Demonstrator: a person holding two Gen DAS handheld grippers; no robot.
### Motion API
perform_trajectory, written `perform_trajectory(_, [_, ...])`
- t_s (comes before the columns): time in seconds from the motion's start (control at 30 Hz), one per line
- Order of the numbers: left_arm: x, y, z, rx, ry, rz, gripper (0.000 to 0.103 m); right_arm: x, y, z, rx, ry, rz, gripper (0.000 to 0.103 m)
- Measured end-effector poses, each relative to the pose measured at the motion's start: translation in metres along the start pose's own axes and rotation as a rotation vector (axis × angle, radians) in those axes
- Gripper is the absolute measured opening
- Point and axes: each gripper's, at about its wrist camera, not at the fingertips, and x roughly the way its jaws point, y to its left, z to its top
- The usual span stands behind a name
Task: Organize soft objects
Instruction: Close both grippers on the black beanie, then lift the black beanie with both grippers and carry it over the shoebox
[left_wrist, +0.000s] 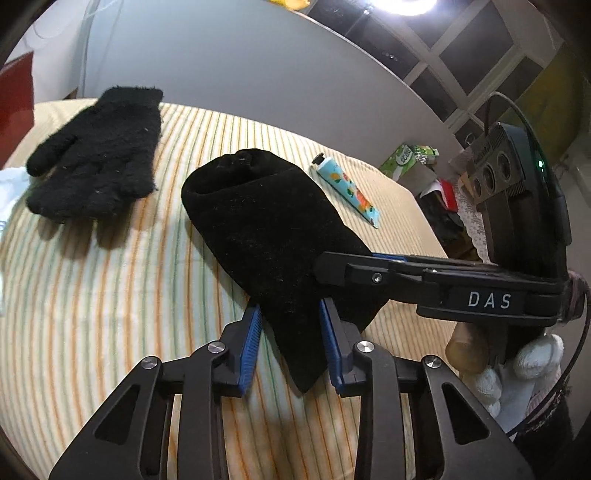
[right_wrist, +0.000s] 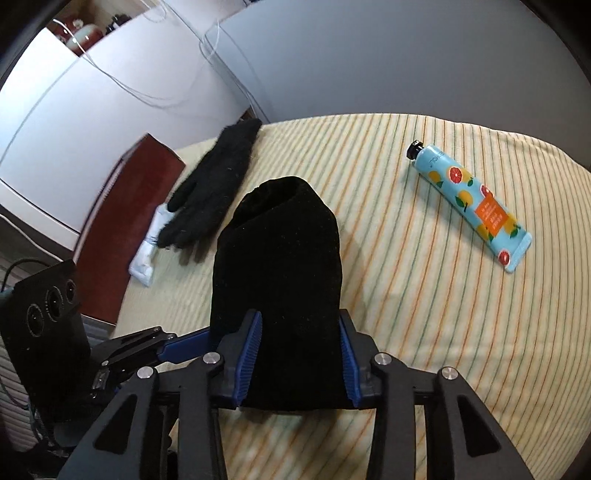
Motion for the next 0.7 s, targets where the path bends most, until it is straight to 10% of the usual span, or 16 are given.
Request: perform_trajectory(0.7, [-0.124,0.035,0.007,0.072,-0.202,0.045,0.030,-0.036,0.125,0.006,-0.112,-0.130,0.105,0.032])
